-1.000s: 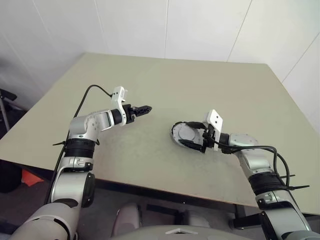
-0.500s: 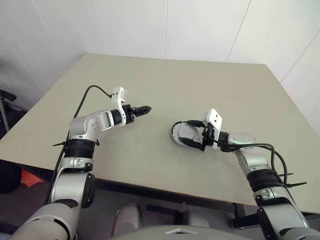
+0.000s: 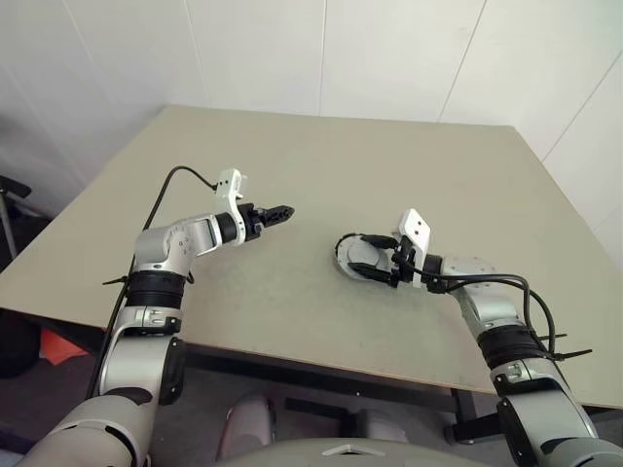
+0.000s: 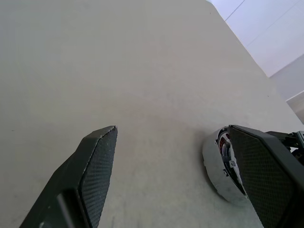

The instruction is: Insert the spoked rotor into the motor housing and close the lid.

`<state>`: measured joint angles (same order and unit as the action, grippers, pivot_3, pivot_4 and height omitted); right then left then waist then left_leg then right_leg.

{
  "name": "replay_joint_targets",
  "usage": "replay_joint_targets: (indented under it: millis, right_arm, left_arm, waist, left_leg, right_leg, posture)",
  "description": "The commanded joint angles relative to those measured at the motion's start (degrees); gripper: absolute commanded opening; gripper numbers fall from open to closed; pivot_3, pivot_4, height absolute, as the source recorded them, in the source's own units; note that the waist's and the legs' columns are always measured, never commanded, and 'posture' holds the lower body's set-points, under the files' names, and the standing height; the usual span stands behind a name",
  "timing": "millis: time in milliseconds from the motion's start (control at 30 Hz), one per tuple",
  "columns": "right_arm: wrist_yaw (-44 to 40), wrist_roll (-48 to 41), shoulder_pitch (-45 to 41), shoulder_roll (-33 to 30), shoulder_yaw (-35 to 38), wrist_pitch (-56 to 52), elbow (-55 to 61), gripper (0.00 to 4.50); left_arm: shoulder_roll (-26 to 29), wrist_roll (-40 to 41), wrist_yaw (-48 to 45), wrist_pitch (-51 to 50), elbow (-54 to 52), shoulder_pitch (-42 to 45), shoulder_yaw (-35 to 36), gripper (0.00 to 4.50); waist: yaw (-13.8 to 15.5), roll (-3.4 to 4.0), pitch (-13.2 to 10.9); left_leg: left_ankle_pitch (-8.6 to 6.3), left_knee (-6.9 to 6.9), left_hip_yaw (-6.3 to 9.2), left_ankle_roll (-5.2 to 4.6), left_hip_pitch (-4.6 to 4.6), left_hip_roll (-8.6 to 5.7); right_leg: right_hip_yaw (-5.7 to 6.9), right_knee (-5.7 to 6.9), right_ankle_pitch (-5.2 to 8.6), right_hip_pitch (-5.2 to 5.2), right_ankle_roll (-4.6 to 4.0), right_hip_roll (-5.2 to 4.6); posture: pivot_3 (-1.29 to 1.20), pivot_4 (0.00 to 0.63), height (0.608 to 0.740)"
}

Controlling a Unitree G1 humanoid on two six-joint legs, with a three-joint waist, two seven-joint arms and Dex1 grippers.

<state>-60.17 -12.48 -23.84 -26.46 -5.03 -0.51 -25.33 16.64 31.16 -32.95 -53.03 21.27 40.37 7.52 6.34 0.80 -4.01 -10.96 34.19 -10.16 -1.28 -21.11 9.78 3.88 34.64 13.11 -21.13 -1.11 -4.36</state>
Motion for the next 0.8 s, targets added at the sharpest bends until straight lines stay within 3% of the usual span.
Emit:
replay_joint_targets:
  millis: [33, 167, 367, 500, 633, 800]
  right_arm:
    - [-0.73, -4.89, -2.09, 0.06, 3.20, -5.37, 4.26, 3.22]
    - [-0.68, -7.73, -3.48, 0.56, 4.26, -10.00, 6.50, 3.22]
    - [-0.09, -1.90, -2.84, 0.41, 0.97, -5.33, 4.41, 3.22]
    - [-0.26, -0.27, -2.79, 0.65, 0.21, -4.03, 3.37, 3.22]
    - [-0.48, 0.63, -2.94, 0.52, -0.24, -3.15, 2.47, 3.22]
    - [-1.31, 0.74, -2.49, -0.29, 0.14, -3.41, 2.49, 3.22]
  left_arm:
    - [0.13, 0.00, 0.12, 0.75, -1.32, 0.29, 0.82, 3.95]
    - [-0.03, -0.02, 0.26, 0.64, -1.68, 0.02, 0.62, 3.95]
    - [0.06, -0.04, 0.43, 0.63, -1.70, -0.01, 0.66, 3.95]
    - [0.19, 0.07, 0.53, 0.56, -1.76, -0.10, 0.81, 3.95]
    - [0.19, 0.10, 0.70, 0.49, -1.83, -0.12, 0.88, 3.95]
    - [0.22, 0.31, 0.83, 0.20, -2.47, -0.53, 0.93, 3.95]
  waist:
    - [-0.20, -0.01, -0.01]
    - [-0.68, 0.00, -0.03]
    - [-0.61, 0.00, -0.03]
    - [-0.68, -0.01, -0.02]
    - [-0.73, -0.01, -0.02]
    - [-0.72, -0.02, -0.03]
  left_leg:
    - [0.00, 0.00, 0.00, 0.00, -0.01, 0.00]
    - [0.00, -0.02, 0.00, -0.01, -0.10, 0.01]
    - [-0.11, -0.10, 0.02, -0.20, -0.46, 0.02]
    - [-0.06, 0.03, 0.01, -0.42, -1.17, -0.03]
    - [-0.25, 0.05, 0.01, -0.67, -1.13, 0.01]
    - [-0.24, 0.04, 0.04, -0.27, -0.80, 0.05]
  right_leg:
    - [0.00, 0.00, 0.00, -0.01, 0.00, 0.00]
    - [0.00, 0.02, -0.17, -0.09, -0.30, 0.00]
    - [0.08, 0.35, -0.23, -0.54, -0.35, 0.01]
    - [0.10, 0.85, -0.03, -1.31, -0.75, -0.01]
    - [0.14, 0.88, 0.04, -1.29, -0.87, -0.01]
    - [0.17, 0.89, 0.03, -1.04, -0.82, -0.02]
  posture:
    - [0.00, 0.000, 0.740]
    - [0.00, 0.000, 0.740]
    - [0.00, 0.000, 0.740]
    - [0.00, 0.000, 0.740]
    - [0.00, 0.000, 0.740]
    - [0.00, 0.000, 0.740]
